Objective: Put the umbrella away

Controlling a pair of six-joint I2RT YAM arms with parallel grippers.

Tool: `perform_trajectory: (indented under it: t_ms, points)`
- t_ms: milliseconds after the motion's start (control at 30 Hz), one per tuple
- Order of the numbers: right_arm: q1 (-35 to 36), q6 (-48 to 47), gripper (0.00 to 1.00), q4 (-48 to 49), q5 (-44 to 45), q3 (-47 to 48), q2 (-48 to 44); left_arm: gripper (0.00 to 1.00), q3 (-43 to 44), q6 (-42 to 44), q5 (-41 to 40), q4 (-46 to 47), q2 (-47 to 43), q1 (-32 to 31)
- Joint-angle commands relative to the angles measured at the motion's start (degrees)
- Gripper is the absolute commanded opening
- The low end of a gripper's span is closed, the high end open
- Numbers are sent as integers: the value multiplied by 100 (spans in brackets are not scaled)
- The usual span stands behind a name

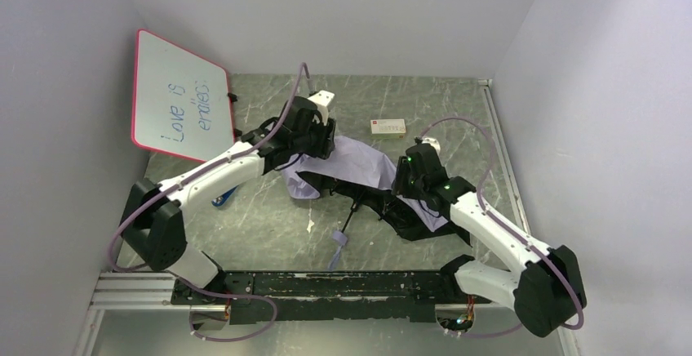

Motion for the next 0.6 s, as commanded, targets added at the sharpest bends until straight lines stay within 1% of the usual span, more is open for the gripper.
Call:
perform_trajectory:
  t_ms: [0,100,200,333,400,500,567]
  points:
    - [-113,191,50,1402,-1157,-419,253,49,-93,-350,206,187,398,35]
    - [-133,424,49,2015,-1558,-664,580,46,-108,-508,414,516,703,-53]
    - [-155,580,49,2503,-1774,-786,876,41,36,-535,422,645,1049,-265]
    - [-162,774,49,3101,-2028,-838,1182,30,255,-564,438,788,1503,-602]
    - [-165,824,49,3406,-2337,-853,1329,27,335,-644,554,898,1669,-720]
    - [-166,867,49,3936,-2744,-906,1483,24,465,-695,682,1075,1851,-927]
    - [-170,876,50,4096,-2866,-931,1497,23,591,-668,723,1038,1979,-1072]
